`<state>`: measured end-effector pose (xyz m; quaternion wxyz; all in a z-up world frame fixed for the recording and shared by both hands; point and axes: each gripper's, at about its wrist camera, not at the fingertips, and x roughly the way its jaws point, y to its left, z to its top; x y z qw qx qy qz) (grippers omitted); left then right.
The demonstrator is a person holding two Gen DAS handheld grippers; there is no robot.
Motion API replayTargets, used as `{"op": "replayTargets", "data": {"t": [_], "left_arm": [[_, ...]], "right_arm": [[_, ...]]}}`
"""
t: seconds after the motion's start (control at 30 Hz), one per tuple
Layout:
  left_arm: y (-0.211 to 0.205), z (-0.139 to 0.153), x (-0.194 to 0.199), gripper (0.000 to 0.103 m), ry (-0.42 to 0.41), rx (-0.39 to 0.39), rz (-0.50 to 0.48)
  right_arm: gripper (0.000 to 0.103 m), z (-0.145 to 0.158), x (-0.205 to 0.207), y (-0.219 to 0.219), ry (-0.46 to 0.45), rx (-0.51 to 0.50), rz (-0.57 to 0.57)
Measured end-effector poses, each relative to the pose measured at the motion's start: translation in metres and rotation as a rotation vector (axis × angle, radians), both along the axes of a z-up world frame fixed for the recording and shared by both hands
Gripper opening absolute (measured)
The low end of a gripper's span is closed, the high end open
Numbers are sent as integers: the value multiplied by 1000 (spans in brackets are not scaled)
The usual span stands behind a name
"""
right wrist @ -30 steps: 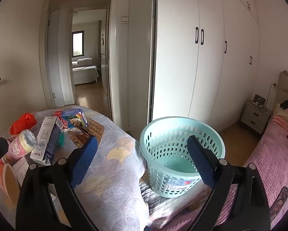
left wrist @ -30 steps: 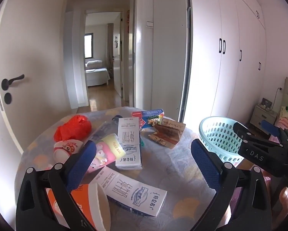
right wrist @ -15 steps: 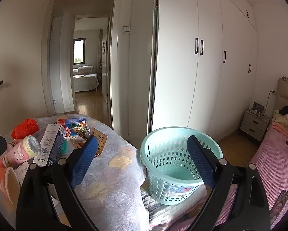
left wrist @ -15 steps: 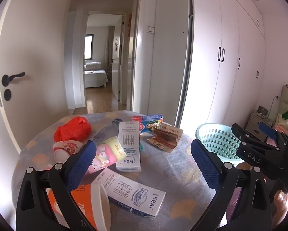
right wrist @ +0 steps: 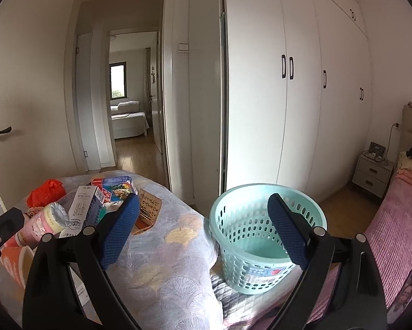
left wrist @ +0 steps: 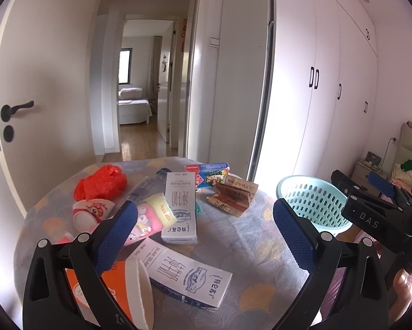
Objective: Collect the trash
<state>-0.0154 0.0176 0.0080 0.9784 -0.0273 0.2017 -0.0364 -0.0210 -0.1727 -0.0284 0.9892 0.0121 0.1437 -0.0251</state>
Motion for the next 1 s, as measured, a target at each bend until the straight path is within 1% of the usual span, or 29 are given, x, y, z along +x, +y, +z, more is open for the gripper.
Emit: {"op": "replayTargets", "data": {"t": [0.3, 0.4, 0.53, 0.67, 0.87, 1.0], "left_arm": [[1, -4, 2, 95, 11, -5, -9], [1, -4, 3, 95, 25, -14, -35], [1, -3, 1, 95, 17, -5, -20], [7, -5, -3, 95, 20, -27, -12], [16, -6, -5, 95, 24, -35, 6], [25, -8, -9, 95, 28, -38, 30]], "right_arm": [[89, -2, 2, 4, 11, -22, -8], [89, -1, 2, 5, 8, -26, -7], [86, -2, 1, 7, 11, -28, 1], [86, -2, -1, 11, 11, -35, 4], [85, -2, -3, 15, 15, -39, 9], [81, -3, -5, 18, 22, -40, 22]]}}
